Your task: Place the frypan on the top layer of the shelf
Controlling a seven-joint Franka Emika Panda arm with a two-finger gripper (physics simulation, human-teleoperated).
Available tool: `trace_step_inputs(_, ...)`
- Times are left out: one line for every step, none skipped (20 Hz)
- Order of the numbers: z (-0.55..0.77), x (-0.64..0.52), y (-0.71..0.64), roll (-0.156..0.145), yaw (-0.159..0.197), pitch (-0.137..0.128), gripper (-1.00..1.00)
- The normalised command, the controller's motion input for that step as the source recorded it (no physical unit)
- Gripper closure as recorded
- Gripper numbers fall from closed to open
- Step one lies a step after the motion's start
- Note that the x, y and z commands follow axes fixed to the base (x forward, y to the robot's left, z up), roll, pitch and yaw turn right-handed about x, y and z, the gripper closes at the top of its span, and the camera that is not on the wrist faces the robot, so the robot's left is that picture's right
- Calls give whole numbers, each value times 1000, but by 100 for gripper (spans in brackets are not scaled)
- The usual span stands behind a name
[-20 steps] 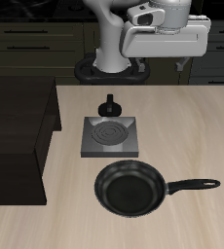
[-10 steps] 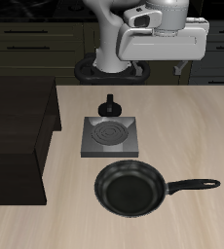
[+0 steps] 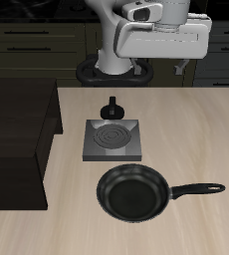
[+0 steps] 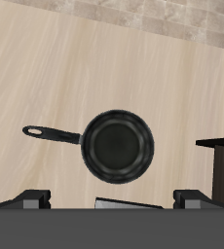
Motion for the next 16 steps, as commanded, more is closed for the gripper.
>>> trace_step_inputs(-3, -12, 71, 0, 0, 0, -100)
trace_step_inputs(296, 42, -94, 44, -70, -84, -100)
trace_step_inputs(0, 0, 0, 0, 0, 0, -100)
trace_step_inputs(351, 58, -238, 11, -205, -57, -100)
trace_step_inputs(58, 9, -22, 12, -9, -22, -100)
trace_step_inputs(2, -9, -119, 32, -44, 0, -100)
trace_step_inputs(-22, -22, -27, -4, -97, 29, -100)
trace_step_inputs(-113, -10, 141, 55, -109, -4, -100)
trace_step_inputs(25, 174, 199, 0, 0, 0, -100)
trace_step_inputs(-176, -25, 261, 83, 46, -16, -100)
trace_step_inputs(-389, -146, 113, 33, 14, 1, -100)
trace_step_inputs(-284, 59, 240, 19, -37, 65, -100)
trace_step_inputs(0, 0, 0, 0, 0, 0, -100)
trace_step_inputs(-780, -122, 527, 123, -101, 76, -100)
trace_step_inputs(-490, 35, 192, 27, 61, 56, -100)
trace_step_inputs(-373, -37, 112, 5, 47, 24, -100)
